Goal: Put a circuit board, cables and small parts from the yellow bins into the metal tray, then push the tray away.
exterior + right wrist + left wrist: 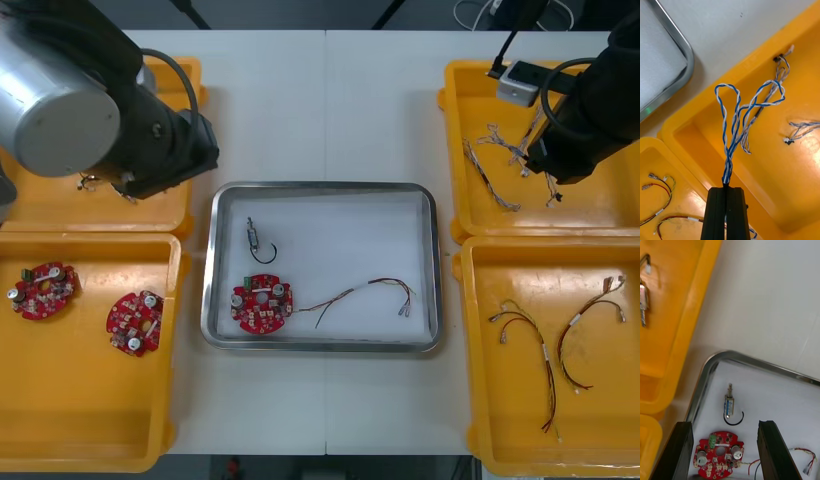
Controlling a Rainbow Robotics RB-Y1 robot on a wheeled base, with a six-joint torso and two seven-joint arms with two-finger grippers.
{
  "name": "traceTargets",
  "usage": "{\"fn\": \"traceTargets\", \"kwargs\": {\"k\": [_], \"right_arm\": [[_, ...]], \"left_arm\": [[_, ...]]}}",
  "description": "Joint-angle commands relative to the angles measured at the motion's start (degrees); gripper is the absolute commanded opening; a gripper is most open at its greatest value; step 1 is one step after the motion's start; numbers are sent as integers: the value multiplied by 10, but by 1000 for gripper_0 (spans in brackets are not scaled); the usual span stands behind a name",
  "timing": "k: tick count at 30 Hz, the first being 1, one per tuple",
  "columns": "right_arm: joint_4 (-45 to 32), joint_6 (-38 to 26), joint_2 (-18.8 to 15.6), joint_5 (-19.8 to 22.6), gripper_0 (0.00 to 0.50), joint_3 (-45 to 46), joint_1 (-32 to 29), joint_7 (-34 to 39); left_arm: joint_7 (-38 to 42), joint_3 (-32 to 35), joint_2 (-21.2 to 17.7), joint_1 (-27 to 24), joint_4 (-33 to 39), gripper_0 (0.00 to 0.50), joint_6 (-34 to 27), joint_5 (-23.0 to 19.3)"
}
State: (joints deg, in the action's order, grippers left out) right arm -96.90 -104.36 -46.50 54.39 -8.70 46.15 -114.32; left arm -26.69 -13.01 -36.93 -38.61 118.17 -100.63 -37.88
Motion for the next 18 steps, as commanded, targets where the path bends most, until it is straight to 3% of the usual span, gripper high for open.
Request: {"fn": "traceTargets", "kwargs": {"k": [1,7,18], "right_arm": [[-55,6,5,3,0,-47,18,-10],[-90,12,22,12,0,-91,28,-30],[-91,49,69,16,0,-172,47,-167]], "left_arm": [[-109,53,-58,-32,-4,500,22,-29],[-195,96,-99,-34,-58,500,83,-67],[-359,127,-136,-40,-183,500,191,-75]]}}
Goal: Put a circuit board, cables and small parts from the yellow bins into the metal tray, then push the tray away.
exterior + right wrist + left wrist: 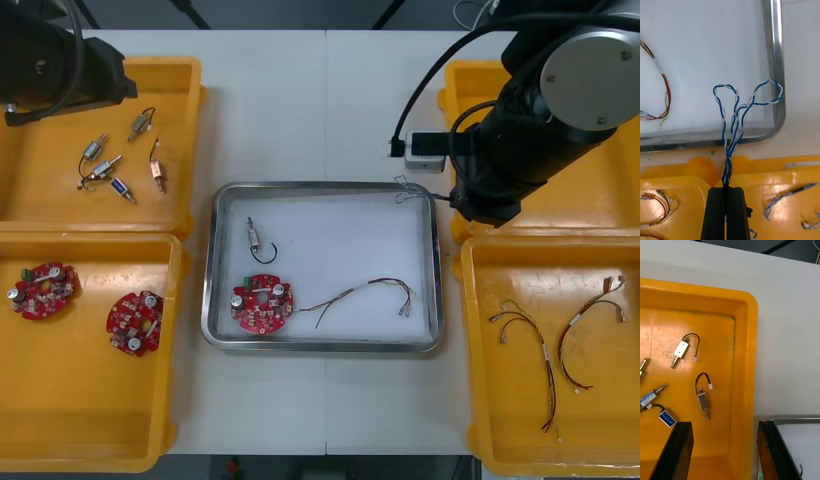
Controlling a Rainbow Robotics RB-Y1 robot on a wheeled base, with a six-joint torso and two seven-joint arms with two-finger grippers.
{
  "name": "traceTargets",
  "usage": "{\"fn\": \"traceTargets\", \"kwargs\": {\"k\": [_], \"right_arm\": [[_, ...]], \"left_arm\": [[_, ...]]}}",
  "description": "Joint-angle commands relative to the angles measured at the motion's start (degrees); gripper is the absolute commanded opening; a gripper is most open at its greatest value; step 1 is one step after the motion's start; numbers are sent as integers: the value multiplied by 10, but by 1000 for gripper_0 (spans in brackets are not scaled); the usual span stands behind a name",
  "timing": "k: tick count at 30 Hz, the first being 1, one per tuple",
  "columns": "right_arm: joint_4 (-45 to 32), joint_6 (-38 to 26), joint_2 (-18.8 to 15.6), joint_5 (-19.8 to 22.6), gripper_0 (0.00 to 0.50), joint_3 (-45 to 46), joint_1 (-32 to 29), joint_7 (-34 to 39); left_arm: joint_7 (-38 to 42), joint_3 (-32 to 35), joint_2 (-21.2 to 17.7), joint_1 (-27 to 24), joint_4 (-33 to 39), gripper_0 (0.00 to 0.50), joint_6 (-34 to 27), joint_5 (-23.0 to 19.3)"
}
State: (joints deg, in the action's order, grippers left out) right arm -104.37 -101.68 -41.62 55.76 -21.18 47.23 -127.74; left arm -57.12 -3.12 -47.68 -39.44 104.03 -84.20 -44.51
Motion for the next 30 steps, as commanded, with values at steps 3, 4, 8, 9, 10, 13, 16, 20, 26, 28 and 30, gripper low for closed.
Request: {"fn": "traceTargets", "kwargs": {"k": [3,4,8,9,10,13,16,20,26,28,30], "right_arm": [[-16,41,30,-7,0,-76,42,-45],[-16,52,35,-12,0,-90,44,-45],[-3,85,51,-29,0,-134,56,-46],[7,92,57,-34,0,-146,61,-48],[13,97,61,-34,0,-152,65,-50],[41,119,77,-40,0,-176,81,-55],[71,142,88,-50,0,-195,89,-60],[120,179,102,-54,0,-214,99,-72],[158,206,107,-54,0,-236,103,-85],[167,209,107,-53,0,-241,103,-87],[172,207,108,-50,68,-241,103,-88]], "left_arm": [[-86,33,-29,-40,-68,500,27,-8],[-101,40,-29,-42,-82,500,27,-10],[-173,57,-32,-53,-135,500,31,-12],[-192,61,-32,-57,-147,500,33,-12],[-202,62,-32,-60,-155,500,33,-11],[-250,68,-32,-72,-191,500,39,-13],[-285,68,-32,-82,-220,500,45,-15],[-342,68,-32,-86,-262,500,67,-15],[-426,67,-32,-87,-318,500,109,-19],[-450,65,-30,-88,-334,500,121,-23],[-469,56,-29,-89,-344,500,131,-24]]}}
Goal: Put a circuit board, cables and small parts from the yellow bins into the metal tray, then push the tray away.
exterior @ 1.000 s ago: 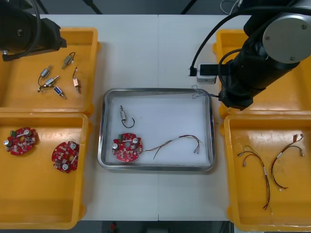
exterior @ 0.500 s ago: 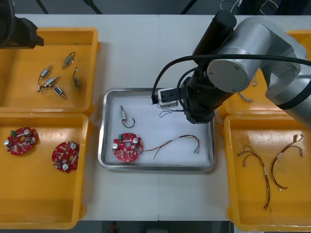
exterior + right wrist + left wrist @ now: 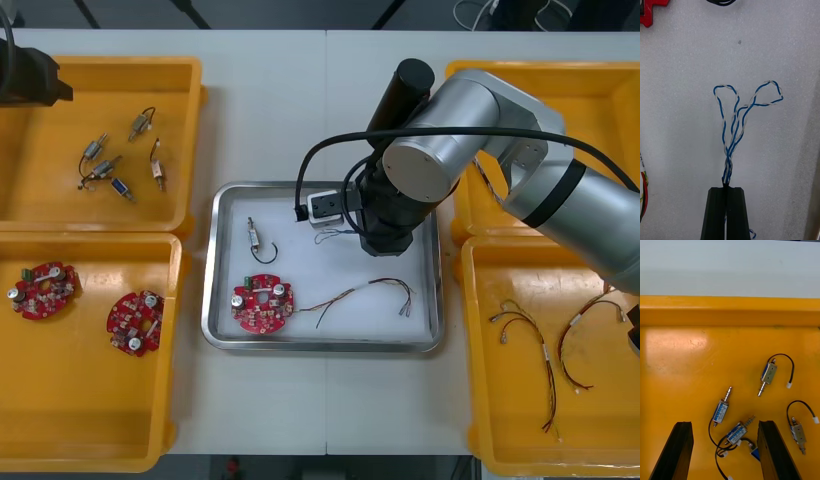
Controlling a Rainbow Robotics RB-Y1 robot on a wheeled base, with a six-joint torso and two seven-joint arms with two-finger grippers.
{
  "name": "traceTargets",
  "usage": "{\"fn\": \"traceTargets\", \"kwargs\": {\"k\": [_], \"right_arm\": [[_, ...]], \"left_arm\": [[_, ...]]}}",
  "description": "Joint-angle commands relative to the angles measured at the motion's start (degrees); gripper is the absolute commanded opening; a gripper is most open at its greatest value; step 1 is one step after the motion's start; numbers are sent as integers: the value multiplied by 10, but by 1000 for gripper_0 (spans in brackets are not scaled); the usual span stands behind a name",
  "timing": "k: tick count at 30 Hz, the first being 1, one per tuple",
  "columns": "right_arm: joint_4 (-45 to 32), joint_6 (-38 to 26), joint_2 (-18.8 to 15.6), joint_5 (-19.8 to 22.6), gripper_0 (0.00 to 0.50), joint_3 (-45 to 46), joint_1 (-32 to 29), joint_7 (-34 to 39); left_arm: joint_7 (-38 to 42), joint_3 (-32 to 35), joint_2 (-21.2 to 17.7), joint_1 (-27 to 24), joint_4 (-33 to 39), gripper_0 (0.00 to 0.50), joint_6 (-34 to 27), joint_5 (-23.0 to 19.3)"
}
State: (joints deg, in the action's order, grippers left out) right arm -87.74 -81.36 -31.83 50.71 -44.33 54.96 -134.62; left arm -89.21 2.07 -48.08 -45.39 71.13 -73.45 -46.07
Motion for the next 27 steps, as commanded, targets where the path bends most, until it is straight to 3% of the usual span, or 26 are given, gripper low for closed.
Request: {"fn": "traceTargets", "kwargs": {"k": [1,3,6,13,18,27], "right_arm": [[6,4,10,0,97,-9,25,-21],[6,5,11,-1,301,-9,25,-22],[6,3,11,1,489,-9,25,-22],[-4,-26,7,6,500,13,30,-20],[-28,-75,7,10,500,77,30,-9],[-60,-168,3,21,500,171,30,126]], "left_arm": [[-149,1,-25,-29,-16,500,24,-9],[-152,-15,-24,-29,-18,500,33,-9],[-153,-36,-15,-29,-18,500,47,-1],[-160,-72,-9,-29,-41,500,94,5],[-171,-90,-2,-29,-66,500,132,8],[-180,-110,4,-29,-87,500,145,12]]}}
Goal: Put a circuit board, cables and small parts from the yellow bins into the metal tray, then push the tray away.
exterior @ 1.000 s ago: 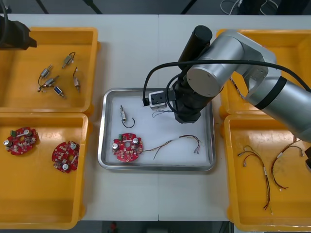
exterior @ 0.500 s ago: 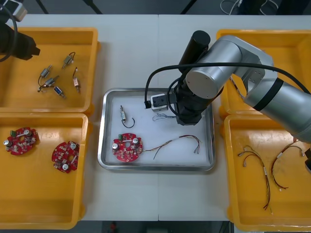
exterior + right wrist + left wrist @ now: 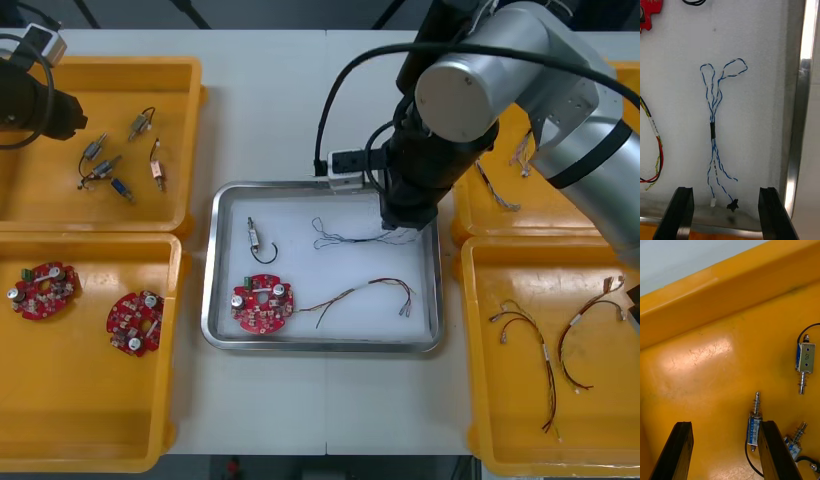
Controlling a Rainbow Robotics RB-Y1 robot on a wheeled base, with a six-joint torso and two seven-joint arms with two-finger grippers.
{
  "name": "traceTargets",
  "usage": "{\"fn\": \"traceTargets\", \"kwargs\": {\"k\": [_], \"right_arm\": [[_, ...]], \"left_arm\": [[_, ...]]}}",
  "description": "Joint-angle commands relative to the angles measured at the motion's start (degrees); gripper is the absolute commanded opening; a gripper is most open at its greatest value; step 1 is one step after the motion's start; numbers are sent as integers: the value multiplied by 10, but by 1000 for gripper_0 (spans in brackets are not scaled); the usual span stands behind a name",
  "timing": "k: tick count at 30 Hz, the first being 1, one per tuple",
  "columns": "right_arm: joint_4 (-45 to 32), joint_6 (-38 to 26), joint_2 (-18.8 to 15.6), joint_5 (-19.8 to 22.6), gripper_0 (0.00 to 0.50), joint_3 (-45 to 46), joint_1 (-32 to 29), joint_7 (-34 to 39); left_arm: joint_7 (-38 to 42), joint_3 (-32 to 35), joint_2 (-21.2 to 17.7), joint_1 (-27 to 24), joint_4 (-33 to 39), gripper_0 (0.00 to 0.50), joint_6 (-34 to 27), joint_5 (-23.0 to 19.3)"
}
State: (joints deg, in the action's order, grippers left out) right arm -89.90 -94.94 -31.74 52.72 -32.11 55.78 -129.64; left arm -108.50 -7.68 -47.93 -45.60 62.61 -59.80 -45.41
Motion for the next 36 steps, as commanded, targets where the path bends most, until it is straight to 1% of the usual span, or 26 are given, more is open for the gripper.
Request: {"fn": "traceTargets", "kwargs": {"k": [1,3,4,5,10,11,12,14,17,21,23,24,28,36], "right_arm": [[-46,-47,0,-4,500,60,21,99],[-57,-73,-5,-11,500,81,21,145],[-58,-76,-6,-12,500,83,21,151],[-69,-94,-12,-17,500,98,21,191],[-94,-133,-32,-29,500,123,17,289],[-99,-139,-39,-32,500,130,15,312],[-99,-139,-39,-32,500,130,15,312],[-107,-150,-53,-33,500,145,4,362],[-121,-151,-69,-37,500,164,-14,403],[-140,-151,-91,-40,500,191,-40,454],[-146,-151,-97,-42,500,199,-48,468],[-157,-151,-107,-47,500,210,-61,483],[-178,-151,-125,-54,500,231,-90,512],[-215,-151,-154,-38,500,303,-162,581]], "left_arm": [[11,-13,5,-27,-6,500,9,5],[9,-18,9,-27,-12,500,9,2],[9,-19,10,-27,-12,500,10,3],[9,-28,13,-27,-12,500,14,6],[8,-46,13,-27,-22,500,21,4],[8,-51,13,-27,-24,500,25,4],[8,-51,13,-27,-24,500,25,4],[6,-55,15,-27,-30,500,34,3],[4,-54,18,-27,-35,500,35,4],[2,-55,20,-27,-42,500,42,3],[0,-55,21,-27,-48,500,46,2],[-2,-55,25,-27,-55,500,52,2],[-6,-61,28,-27,-63,500,66,1],[-6,-69,28,-27,-64,500,70,-6]]}}
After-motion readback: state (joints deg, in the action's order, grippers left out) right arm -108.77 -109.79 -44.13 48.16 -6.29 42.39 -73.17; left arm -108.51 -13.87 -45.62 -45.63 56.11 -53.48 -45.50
